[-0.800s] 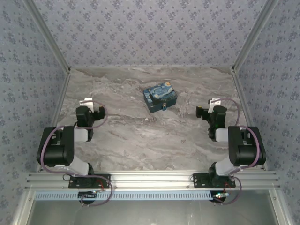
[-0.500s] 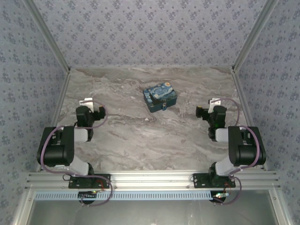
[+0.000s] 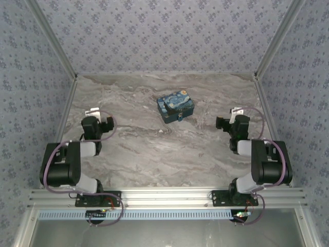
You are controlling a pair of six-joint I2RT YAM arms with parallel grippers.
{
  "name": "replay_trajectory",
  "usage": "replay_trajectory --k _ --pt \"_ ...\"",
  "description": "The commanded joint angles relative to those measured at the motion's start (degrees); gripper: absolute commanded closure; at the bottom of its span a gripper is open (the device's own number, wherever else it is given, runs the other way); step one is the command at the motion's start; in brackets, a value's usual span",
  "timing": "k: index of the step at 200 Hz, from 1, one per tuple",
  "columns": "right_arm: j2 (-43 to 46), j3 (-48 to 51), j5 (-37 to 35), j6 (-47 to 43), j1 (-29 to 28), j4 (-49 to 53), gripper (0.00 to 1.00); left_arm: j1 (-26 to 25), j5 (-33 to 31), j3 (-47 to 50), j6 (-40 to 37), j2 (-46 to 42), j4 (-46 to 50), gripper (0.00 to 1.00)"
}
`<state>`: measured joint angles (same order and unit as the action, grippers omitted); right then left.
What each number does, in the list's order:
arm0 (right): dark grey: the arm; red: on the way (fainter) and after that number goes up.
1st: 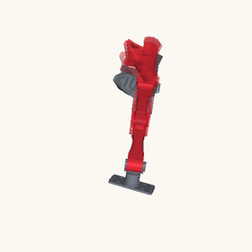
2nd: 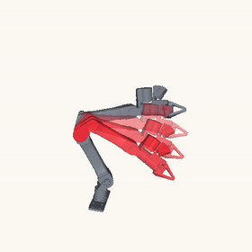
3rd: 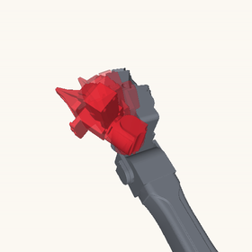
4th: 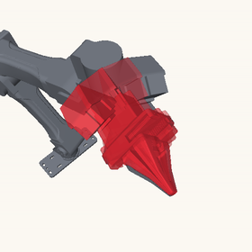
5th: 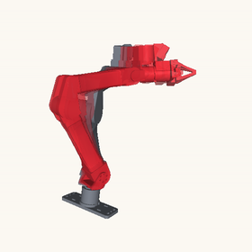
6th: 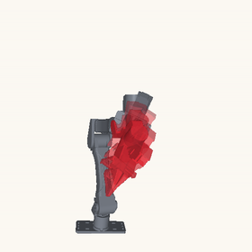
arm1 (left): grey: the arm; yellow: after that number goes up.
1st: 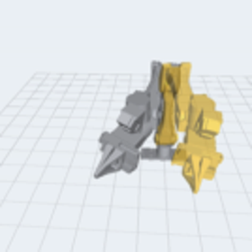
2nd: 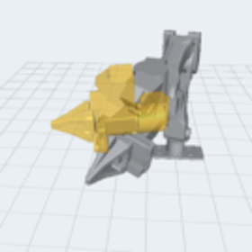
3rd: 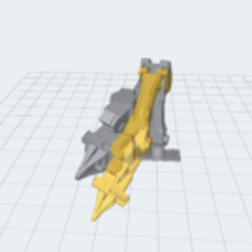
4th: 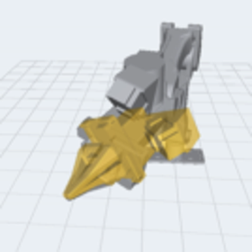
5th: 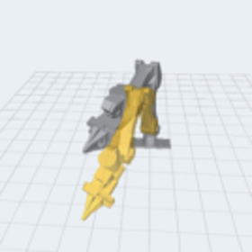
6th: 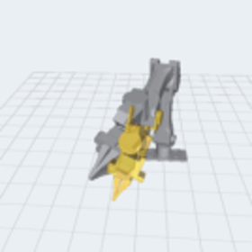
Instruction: Unlock the padlock with the key
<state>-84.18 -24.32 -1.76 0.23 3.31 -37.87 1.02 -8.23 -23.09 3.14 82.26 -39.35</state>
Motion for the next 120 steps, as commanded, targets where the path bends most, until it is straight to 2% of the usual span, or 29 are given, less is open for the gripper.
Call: replay_trajectory --k 1,16,36,61,73,100,120 --pt "5.41 -4.82 -1.93 3.51 0.83 11.57 0.0 -0.41 -3.41 -4.0 2.44 -8.67 10.0 0.01" --pt "8.93 -6.73 -0.66 5.27 0.5 17.66 0.0 -0.4 -2.49 -6.64 6.06 -13.38 18.29 0.01" --pt "13.64 -9.15 0.95 8.74 -1.14 26.61 0.0 -0.49 0.31 -11.18 16.04 -17.79 31.42 0.01" --pt "19.25 -11.4 2.7 13.15 -5.87 37.48 0.0 -0.94 9.18 -14.59 26.03 -19.98 42.81 0.01" --pt "21.5 -11.75 2.82 15.83 -8.26 42.13 0.0 -2.16 12.94 -14.15 28.93 -21.04 44.8 0.01" --pt "25.52 -12.86 4.23 25.57 -15.03 53.75 0.08 -7.6 16.71 -12.35 34.33 -23.13 46.58 0.01" --pt "27.21 -12.64 3.08 33.5 -20.87 60.99 0.12 -12.08 18.71 -10.33 38.94 -23.48 43.62 0.01"
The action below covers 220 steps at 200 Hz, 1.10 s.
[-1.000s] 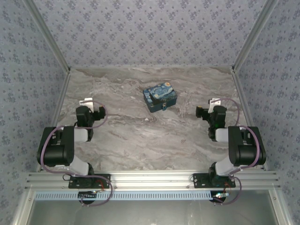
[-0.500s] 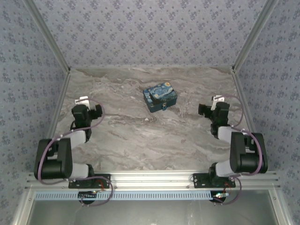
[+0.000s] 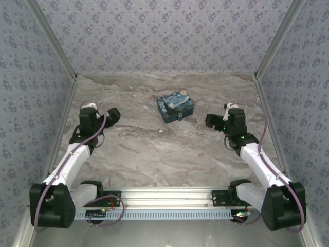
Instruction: Unlock the padlock with the key
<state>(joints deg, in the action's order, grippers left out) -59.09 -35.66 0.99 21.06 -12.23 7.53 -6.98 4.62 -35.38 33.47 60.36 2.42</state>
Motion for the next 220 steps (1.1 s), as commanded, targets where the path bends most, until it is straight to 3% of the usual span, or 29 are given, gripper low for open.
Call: replay_trajectory --k 1,53,88,121,168,220 --pt "2.22 -1.23 0.28 13.07 -5.56 15.85 0.12 -4.31 5.93 2.05 8.88 -1.57 1.56 0.01" --pt "3.37 2.05 -0.5 30.45 -15.69 22.45 0.27 -18.53 2.76 3.65 15.62 2.48 -6.12 0.01" --pt "1.12 4.65 0.12 35.96 -18.43 22.35 0.38 -23.65 1.72 3.08 17.03 7.1 -10.1 0.01" --pt "-1.77 4.7 -2.26 37.25 -19.65 21.94 0.44 -25.17 1.88 1.79 16.78 10.21 -11.36 0.01" --pt "-7.74 4.28 -4.03 40.3 -22.16 19.55 0.59 -25.26 2.83 -0.3 14.53 11.36 -9.74 0.01" --pt "-10.88 4.94 -6.32 43.31 -23.4 16.74 0.66 -25.22 2.69 -0.49 14.35 10.48 -8.75 0.01"
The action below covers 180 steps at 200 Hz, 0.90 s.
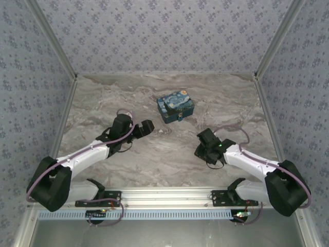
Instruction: Unlock the padlock with the key
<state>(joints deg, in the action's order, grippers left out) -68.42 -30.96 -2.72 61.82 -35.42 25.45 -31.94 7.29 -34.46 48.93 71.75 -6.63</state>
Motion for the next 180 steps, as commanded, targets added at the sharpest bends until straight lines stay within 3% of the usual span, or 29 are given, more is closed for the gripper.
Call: replay_trajectory --k 1,101,159,180 --pt "-1.63 0.27 -2.62 2.53 -0.24 -1.19 0.66 -0.29 0.01 -1.4 -1.11 -0.95 0.3 0.01" --pt "-5.07 -0.04 -2.2 2.97 -0.43 -1.71 0.8 -0.26 -0.84 -1.65 -0.98 -1.92 1.89 0.01" --pt "-6.33 -0.36 -1.91 1.79 -0.7 -2.33 0.98 -0.24 -0.87 -2.15 -1.47 -2.03 3.11 0.01" --pt "-5.81 -0.63 -2.28 -0.13 -0.7 -2.4 1.0 -0.29 -1.09 -2.66 -2.15 -2.49 4.09 0.01"
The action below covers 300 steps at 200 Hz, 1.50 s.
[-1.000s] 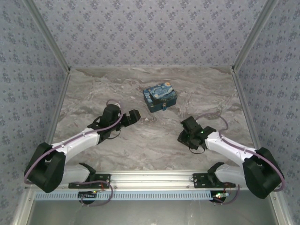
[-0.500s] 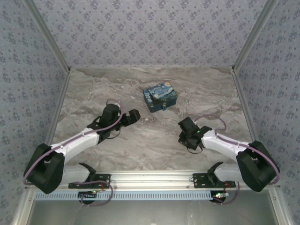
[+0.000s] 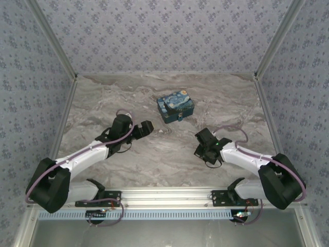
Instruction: Unlock the padlock with the key
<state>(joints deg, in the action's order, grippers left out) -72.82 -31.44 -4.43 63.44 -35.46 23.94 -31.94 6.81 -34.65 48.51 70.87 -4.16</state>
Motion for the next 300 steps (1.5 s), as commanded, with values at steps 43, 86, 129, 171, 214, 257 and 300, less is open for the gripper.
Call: replay_trajectory --k 43,86,129,171,214,257,300 --pt "1.6 -1.23 -0.42 -12.46 -0.48 -3.29 1.0 0.3 -0.94 -4.07 -3.07 -3.64 3.96 0.01" --pt "5.11 -4.56 3.58 -31.63 0.22 -4.62 1.0 2.21 4.71 -6.11 -5.62 -5.73 4.23 0.01" --pt "9.63 -5.68 10.4 -44.42 2.74 -6.56 1.0 3.39 12.8 -7.96 -9.39 -7.72 2.76 0.04" --pt "14.82 -6.16 18.45 -50.71 3.12 -15.27 1.0 3.57 26.24 -7.9 -6.0 -6.6 -9.04 0.18" --pt "15.49 -10.31 27.19 -54.62 2.93 -19.63 1.0 2.47 33.41 -10.15 -5.36 -4.77 -16.42 0.3" --pt "13.08 -14.65 33.69 -53.89 2.61 -21.68 1.0 -0.36 37.24 -12.9 -6.32 -1.78 -19.72 0.44" --pt "10.64 -17.01 36.82 -52.72 1.7 -23.57 1.0 -2.1 38.13 -13.82 -5.51 0.86 -22.13 0.5"
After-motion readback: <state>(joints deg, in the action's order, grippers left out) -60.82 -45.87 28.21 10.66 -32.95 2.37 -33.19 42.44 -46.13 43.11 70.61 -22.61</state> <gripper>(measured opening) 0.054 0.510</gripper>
